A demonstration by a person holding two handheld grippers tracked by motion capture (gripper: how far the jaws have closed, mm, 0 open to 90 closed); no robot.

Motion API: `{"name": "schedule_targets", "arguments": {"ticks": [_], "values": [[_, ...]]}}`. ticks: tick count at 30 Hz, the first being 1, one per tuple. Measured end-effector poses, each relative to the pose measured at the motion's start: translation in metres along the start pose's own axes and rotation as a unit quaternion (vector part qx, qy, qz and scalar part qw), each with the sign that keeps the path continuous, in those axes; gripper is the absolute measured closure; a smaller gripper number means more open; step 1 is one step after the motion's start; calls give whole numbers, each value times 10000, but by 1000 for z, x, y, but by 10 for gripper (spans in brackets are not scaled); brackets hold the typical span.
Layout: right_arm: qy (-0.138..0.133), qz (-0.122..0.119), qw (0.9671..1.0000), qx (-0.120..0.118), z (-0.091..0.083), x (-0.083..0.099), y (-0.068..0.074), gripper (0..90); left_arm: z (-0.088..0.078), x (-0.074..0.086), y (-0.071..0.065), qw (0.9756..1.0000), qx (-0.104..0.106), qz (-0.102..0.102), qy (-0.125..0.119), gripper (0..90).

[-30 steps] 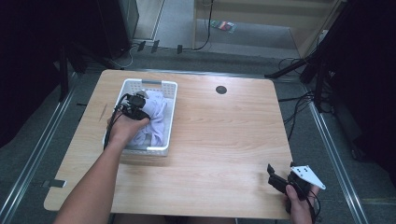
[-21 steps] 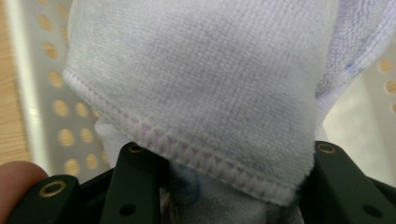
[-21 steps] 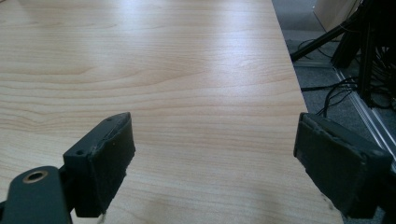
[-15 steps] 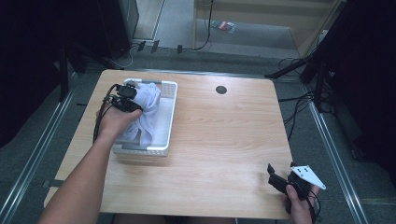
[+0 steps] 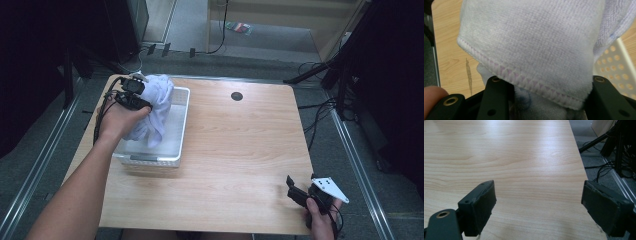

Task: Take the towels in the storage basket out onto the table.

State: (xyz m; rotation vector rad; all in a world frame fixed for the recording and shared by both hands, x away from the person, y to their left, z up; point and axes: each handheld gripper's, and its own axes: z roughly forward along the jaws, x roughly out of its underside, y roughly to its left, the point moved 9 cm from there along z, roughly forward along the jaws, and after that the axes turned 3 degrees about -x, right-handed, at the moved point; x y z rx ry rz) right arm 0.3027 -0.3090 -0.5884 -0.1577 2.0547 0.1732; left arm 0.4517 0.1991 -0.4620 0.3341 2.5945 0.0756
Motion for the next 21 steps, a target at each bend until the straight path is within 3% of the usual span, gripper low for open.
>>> {"name": "schedule_targets", "arguments": {"ticks": [10, 21], "values": [[5, -5, 10000, -4, 0, 0, 0, 126, -26, -20, -10, 9998, -36, 132, -161, 545], [-35, -20, 10000, 29, 0, -1, 0, 126, -33, -35, -42, 9992, 101, 334, -217, 543]]}}
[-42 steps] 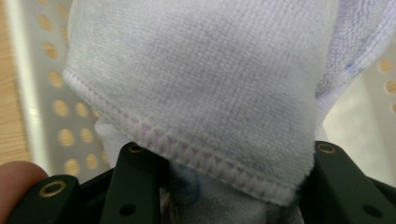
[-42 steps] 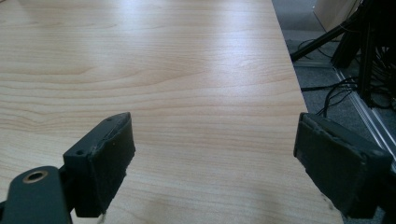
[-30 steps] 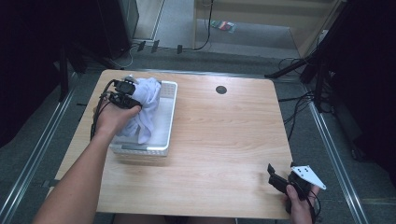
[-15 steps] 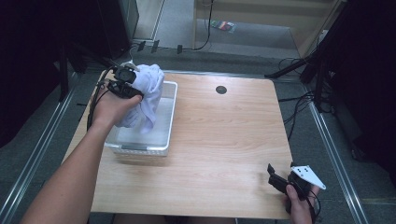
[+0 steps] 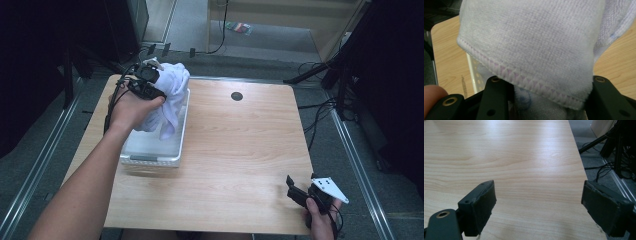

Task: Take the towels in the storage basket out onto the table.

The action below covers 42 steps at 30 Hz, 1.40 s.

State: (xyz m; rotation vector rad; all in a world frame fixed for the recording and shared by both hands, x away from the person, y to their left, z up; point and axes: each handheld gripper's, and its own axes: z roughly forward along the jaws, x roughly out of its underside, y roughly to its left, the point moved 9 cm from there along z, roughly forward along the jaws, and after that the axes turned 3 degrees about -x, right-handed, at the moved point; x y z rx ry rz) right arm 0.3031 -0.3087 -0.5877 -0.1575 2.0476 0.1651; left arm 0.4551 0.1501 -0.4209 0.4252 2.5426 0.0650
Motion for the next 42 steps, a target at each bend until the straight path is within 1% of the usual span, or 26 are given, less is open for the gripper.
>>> {"name": "schedule_targets", "arguments": {"ticks": [2, 4, 6, 7, 13, 17, 19, 20, 21, 22, 25, 29, 37, 39, 42], "values": [[4, 2, 10000, 8, 0, 0, 0, 126, 1, -2, -6, 10000, 35, -5, -4, 543], [-7, -4, 10000, -11, 0, 0, 0, 126, 1, -6, -15, 10000, 74, 61, 16, 543], [-7, -4, 10000, -20, 0, 0, 0, 126, 1, -8, -22, 9999, 103, 119, 18, 543], [-6, -1, 10000, -18, 0, 0, 0, 126, 2, -11, -28, 9998, 130, 153, 3, 543], [10, 31, 10000, -21, 0, 0, 0, 126, 4, -21, -56, 9992, 235, 307, -27, 542], [10, 43, 10000, -35, 0, 0, 0, 126, 7, -25, -72, 9987, 290, 424, -15, 541], [3, 44, 10000, -41, 0, 0, 0, 126, 8, -28, -78, 9985, 323, 432, -44, 541], [1, 46, 10000, -43, 0, 0, 0, 126, 8, -30, -83, 9984, 373, 429, -41, 541], [0, 49, 10000, -44, 0, 0, 0, 126, 10, -31, -88, 9981, 407, 465, -36, 541], [1, 50, 10000, -46, 0, 0, 0, 126, 10, -32, -90, 9981, 406, 458, -38, 540], [3, 52, 10000, -54, 0, 0, 0, 126, 14, -34, -102, 9974, 468, 540, -18, 540], [-2, 54, 10000, -57, 0, 0, 0, 126, 21, -35, -119, 9969, 545, 570, -3, 539], [-13, 95, 9999, -71, -1, 0, -1, 127, 35, -35, -150, 9946, 738, 725, 87, 536], [-12, 102, 9999, -70, -1, 0, -1, 126, 40, -33, -158, 9941, 807, 711, 106, 534], [-19, 75, 9999, -74, 0, 0, -1, 127, 47, -31, -166, 9932, 900, 730, 154, 534]]}}
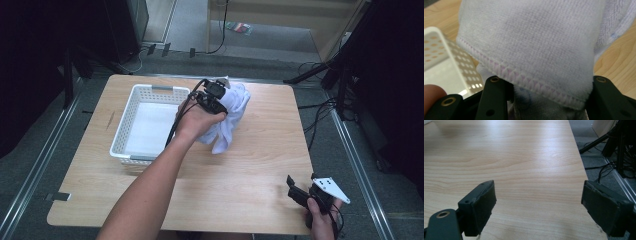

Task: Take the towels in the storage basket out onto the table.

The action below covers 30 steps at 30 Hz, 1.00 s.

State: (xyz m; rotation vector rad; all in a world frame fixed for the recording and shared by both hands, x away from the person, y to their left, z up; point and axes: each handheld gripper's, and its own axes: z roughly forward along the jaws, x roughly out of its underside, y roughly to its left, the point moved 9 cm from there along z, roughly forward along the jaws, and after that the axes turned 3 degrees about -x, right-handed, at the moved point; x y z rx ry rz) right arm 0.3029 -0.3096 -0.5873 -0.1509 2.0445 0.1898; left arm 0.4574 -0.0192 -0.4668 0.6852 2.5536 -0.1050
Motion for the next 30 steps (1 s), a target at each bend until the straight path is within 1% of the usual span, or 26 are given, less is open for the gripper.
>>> {"name": "schedule_targets", "arguments": {"ticks": [5, 10, 12, 14, 16, 17, 19, 20, 21, 22, 23, 24, 26, 27, 28, 29, 30], "values": [[-1, 28, 10000, -7, 0, 0, 0, 127, 20, 4, -11, 9999, 124, -17, 87, 531], [0, 46, 10000, -32, 0, 0, 0, 127, 39, 10, -23, 9994, 293, -49, 191, 526], [-8, 63, 10000, -64, 0, 0, 1, 127, 45, 12, -27, 9990, 394, -61, 222, 520], [-9, 61, 10000, -71, 0, 0, 1, 127, 48, 14, -31, 9982, 526, -119, 243, 507], [-8, 60, 10000, -74, 0, 0, 1, 127, 52, 17, -37, 9965, 762, -137, 310, 484], [-5, 57, 10000, -74, 0, 0, 1, 127, 54, 18, -38, 9963, 783, -148, 338, 470], [-9, 55, 10000, -73, 0, 0, 1, 127, 57, 21, -40, 9955, 829, -128, 450, 419], [-10, 53, 10000, -74, 0, 0, 1, 128, 59, 24, -41, 9961, 739, -117, 472, 373], [-10, 57, 10000, -78, 0, 0, 1, 127, 61, 25, -42, 9965, 669, -120, 494, 311], [-17, 49, 10000, -77, 0, 0, 1, 127, 62, 25, -42, 9967, 646, -120, 481, 234], [-15, 54, 10000, -78, 0, 0, 1, 127, 62, 26, -43, 9962, 687, -169, 498, 146], [-18, 54, 10000, -80, 0, 0, 1, 128, 61, 26, -43, 9960, 704, -217, 501, 78], [-15, 51, 10000, -79, 0, 0, 1, 128, 59, 25, -40, 9961, 699, -227, 485, 7], [-16, 57, 10000, -79, 0, 0, 1, 127, 57, 25, -40, 9961, 724, -209, 458, 0], [-15, 58, 10000, -79, 0, 0, 1, 128, 56, 24, -38, 9965, 691, -241, 415, 0], [-9, 72, 9999, -84, 0, 0, 1, 128, 53, 24, -35, 9972, 628, -167, 374, 0], [-13, 60, 9999, -81, 0, 0, 1, 128, 51, 24, -32, 9974, 627, -174, 302, 0]]}}
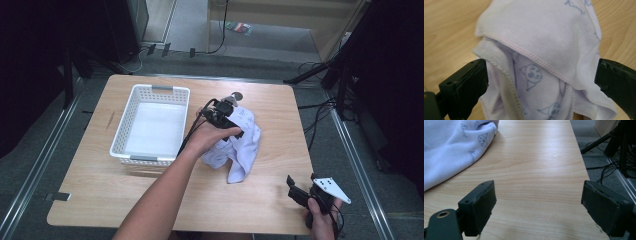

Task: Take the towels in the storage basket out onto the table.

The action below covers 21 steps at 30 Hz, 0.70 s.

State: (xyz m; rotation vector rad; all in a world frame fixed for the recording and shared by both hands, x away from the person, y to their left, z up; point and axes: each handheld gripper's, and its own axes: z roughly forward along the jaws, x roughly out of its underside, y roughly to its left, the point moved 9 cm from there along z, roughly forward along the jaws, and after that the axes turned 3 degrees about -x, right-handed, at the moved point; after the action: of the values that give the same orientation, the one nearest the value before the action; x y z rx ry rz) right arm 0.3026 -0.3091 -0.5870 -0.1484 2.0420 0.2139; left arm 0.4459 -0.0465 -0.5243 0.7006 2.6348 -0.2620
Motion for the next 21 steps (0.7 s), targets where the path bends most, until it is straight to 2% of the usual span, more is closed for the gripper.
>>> {"name": "schedule_targets", "arguments": {"ticks": [2, 5, 7, 9, 10, 13, 16, 21], "values": [[-1, -5, 10000, -4, 0, 0, 0, 127, -5, 0, 3, 9999, 49, -48, -91, 0], [-4, -5, 10000, -5, 0, 0, 0, 127, -13, 1, 12, 9997, 2, -57, -237, 0], [-2, -16, 10000, -4, 0, 0, 0, 127, -18, 3, 20, 9995, -105, -93, -282, 0], [2, -11, 10000, -3, 0, 0, 0, 128, -24, 6, 28, 9994, -83, -133, -315, 0], [2, -11, 10000, -1, 0, 0, 0, 128, -27, 7, 34, 9990, -137, -209, -362, 0], [5, -18, 10000, 8, 0, 0, 0, 128, -35, 9, 47, 9976, -113, -455, -518, 0], [7, -14, 10000, 21, 0, 0, 0, 128, -42, 14, 62, 9966, -130, -552, -600, 0], [9, -10, 10000, 18, 0, 0, 0, 128, -55, 27, 93, 9934, -336, -780, -773, 0]]}}
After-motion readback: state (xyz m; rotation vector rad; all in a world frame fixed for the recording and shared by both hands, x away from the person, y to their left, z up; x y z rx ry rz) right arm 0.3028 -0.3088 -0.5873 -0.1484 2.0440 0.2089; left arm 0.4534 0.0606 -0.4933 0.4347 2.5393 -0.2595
